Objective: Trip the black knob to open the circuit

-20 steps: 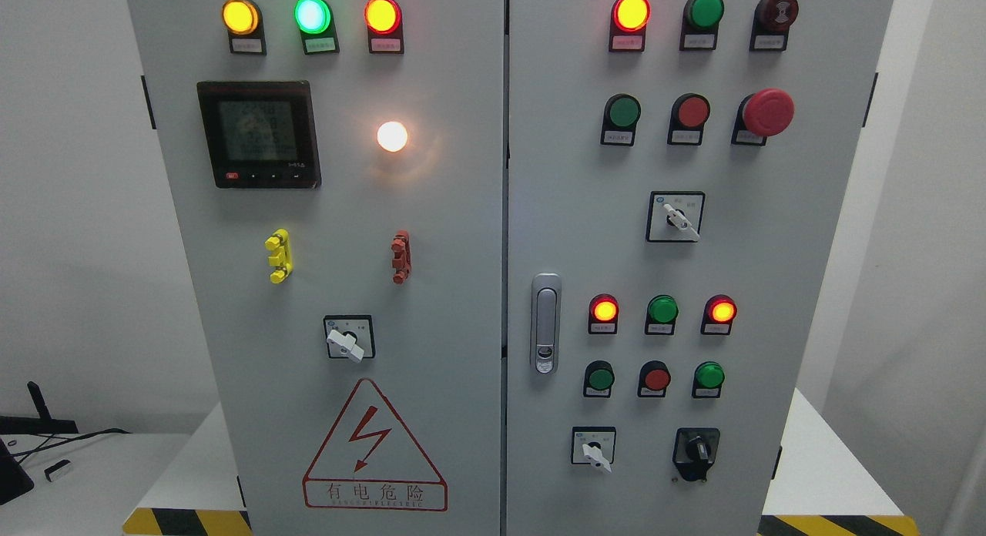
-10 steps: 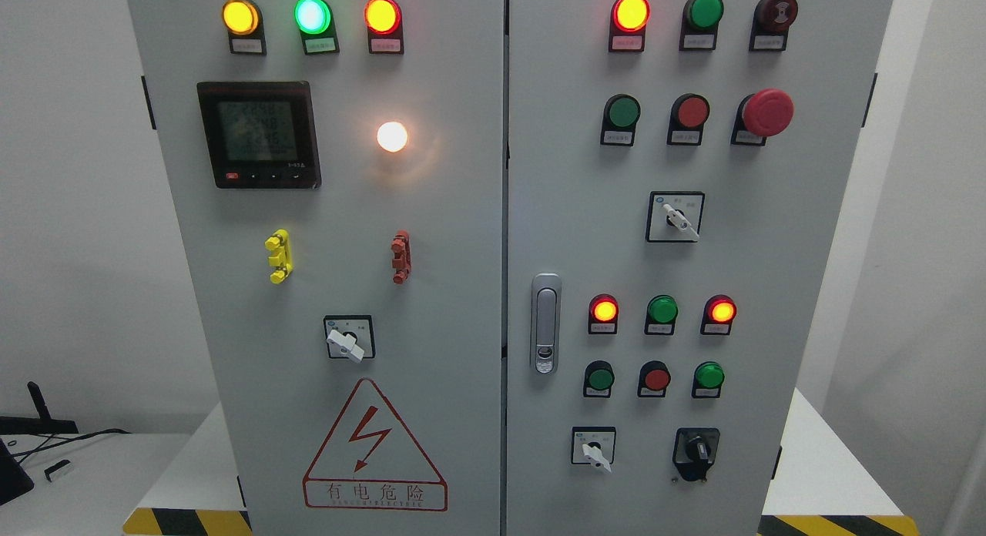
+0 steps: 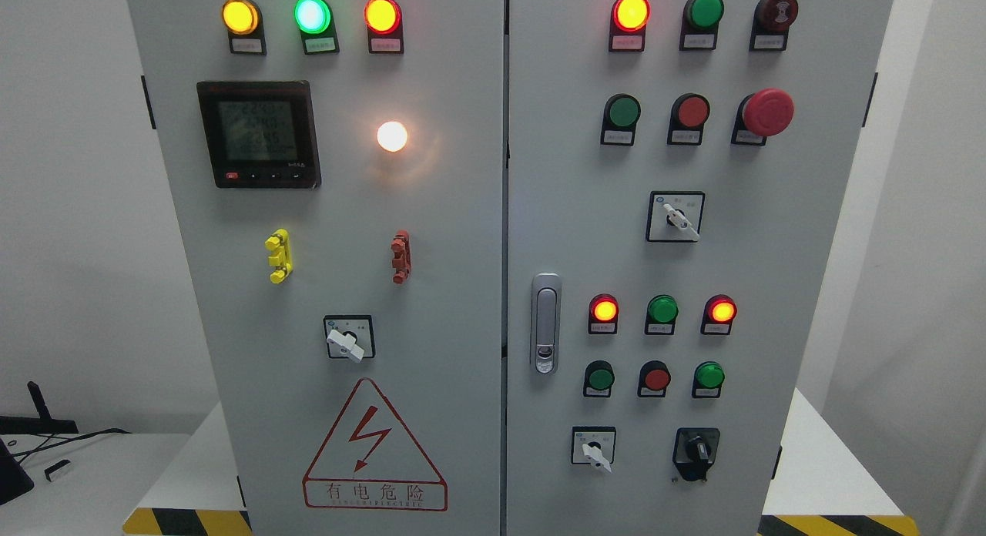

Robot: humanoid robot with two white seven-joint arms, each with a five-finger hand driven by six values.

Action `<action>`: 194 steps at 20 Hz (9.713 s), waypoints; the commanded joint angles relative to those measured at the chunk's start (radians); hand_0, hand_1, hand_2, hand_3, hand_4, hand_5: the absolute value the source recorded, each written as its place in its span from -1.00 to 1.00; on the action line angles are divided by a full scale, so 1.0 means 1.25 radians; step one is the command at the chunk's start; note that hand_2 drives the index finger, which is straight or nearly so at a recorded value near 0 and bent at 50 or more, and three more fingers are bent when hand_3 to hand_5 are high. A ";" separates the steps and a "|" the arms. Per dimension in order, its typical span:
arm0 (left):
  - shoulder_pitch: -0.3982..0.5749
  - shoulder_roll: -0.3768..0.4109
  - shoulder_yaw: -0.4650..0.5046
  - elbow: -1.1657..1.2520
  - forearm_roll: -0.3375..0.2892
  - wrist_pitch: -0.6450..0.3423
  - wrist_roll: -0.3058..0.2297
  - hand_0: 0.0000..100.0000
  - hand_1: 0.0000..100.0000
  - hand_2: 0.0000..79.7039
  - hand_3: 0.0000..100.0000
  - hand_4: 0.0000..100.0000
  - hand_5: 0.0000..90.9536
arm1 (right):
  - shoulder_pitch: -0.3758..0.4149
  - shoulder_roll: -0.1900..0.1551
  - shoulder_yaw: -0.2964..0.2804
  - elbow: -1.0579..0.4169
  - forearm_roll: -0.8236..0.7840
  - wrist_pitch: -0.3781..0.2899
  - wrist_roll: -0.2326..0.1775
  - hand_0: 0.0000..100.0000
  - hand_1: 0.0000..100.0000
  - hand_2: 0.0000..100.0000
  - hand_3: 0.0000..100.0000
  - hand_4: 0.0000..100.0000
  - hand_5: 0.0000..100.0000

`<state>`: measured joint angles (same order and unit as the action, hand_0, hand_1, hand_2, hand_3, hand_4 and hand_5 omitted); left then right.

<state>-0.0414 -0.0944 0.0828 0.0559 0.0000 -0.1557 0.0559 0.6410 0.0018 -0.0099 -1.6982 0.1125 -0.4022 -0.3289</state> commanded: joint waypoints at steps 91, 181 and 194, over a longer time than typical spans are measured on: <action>0.000 0.001 0.000 -0.001 -0.025 -0.001 -0.001 -0.76 -0.22 -1.00 -1.00 -1.00 -1.00 | -0.649 0.051 0.001 0.044 0.025 0.427 -0.004 -0.58 0.45 -0.13 0.52 0.70 0.96; 0.000 -0.001 0.000 -0.001 -0.025 -0.001 -0.001 -0.76 -0.22 -1.00 -1.00 -1.00 -1.00 | -0.677 0.070 0.044 0.042 0.035 0.479 -0.012 -0.42 0.50 0.02 0.58 0.73 0.96; 0.000 0.001 0.000 -0.001 -0.025 -0.001 -0.001 -0.76 -0.22 -1.00 -1.00 -1.00 -1.00 | -0.677 0.072 0.044 0.043 0.035 0.479 -0.012 -0.43 0.46 0.05 0.60 0.73 0.96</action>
<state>-0.0414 -0.0942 0.0828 0.0556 0.0000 -0.1563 0.0559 -0.2056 0.0903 0.0430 -1.6455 0.1564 0.1968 -0.3435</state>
